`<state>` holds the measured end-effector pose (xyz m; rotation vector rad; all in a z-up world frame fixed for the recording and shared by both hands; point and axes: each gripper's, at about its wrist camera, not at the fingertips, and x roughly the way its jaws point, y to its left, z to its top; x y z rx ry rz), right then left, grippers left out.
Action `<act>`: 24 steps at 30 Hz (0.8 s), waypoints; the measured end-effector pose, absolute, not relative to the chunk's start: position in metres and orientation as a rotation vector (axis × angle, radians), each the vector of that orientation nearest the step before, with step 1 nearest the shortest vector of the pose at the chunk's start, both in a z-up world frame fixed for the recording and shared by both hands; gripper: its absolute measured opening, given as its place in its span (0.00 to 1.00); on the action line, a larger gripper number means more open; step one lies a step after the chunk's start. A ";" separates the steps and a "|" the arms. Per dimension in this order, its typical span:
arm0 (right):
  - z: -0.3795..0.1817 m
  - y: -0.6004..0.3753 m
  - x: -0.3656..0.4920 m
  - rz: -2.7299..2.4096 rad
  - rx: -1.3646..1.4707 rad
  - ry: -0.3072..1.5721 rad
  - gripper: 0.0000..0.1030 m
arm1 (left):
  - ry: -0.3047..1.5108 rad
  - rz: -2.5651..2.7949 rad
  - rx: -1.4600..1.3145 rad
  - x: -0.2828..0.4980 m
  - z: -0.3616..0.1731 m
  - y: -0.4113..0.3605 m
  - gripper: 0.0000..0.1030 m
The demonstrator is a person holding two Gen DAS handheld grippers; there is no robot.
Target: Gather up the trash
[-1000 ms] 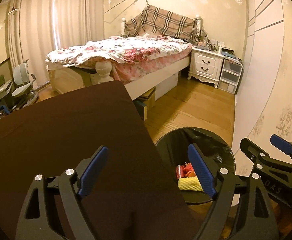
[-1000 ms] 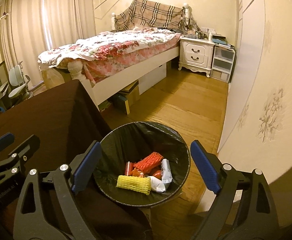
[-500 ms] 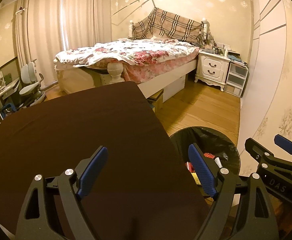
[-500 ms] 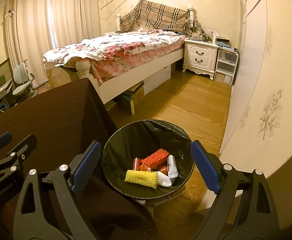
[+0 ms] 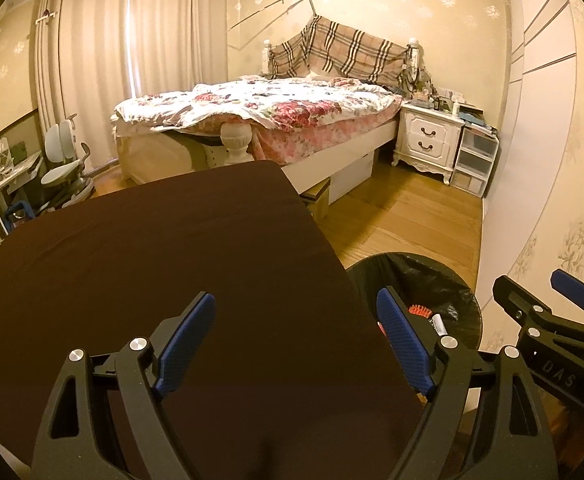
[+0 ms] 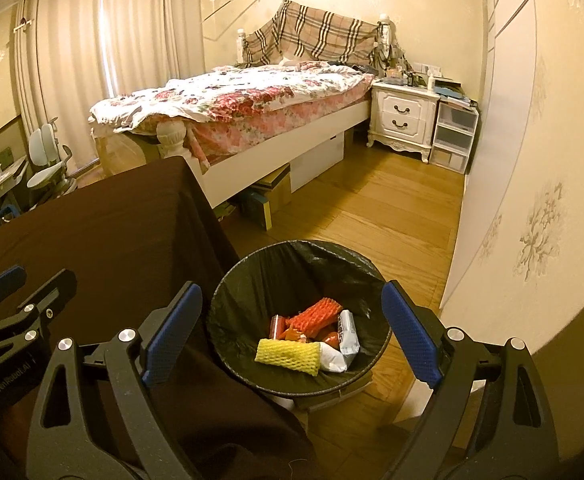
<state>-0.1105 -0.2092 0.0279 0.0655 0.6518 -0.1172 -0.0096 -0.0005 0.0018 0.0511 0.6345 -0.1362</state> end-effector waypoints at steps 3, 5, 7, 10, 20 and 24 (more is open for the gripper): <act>0.028 -0.210 -0.110 -0.117 0.065 0.653 0.87 | 0.634 -0.138 0.050 -0.010 0.002 0.000 0.80; 0.027 -0.210 -0.110 -0.117 0.065 0.653 0.87 | 0.633 -0.138 0.051 -0.010 0.002 0.001 0.80; 0.027 -0.210 -0.110 -0.117 0.065 0.653 0.87 | 0.635 -0.137 0.051 -0.010 0.002 0.000 0.80; 0.027 -0.210 -0.110 -0.117 0.066 0.652 0.87 | 0.636 -0.136 0.050 -0.010 0.002 0.001 0.80; 0.027 -0.210 -0.111 -0.117 0.066 0.652 0.87 | 0.636 -0.136 0.050 -0.010 0.001 0.002 0.80; 0.027 -0.210 -0.111 -0.117 0.066 0.653 0.87 | 0.637 -0.136 0.051 -0.010 0.001 0.002 0.80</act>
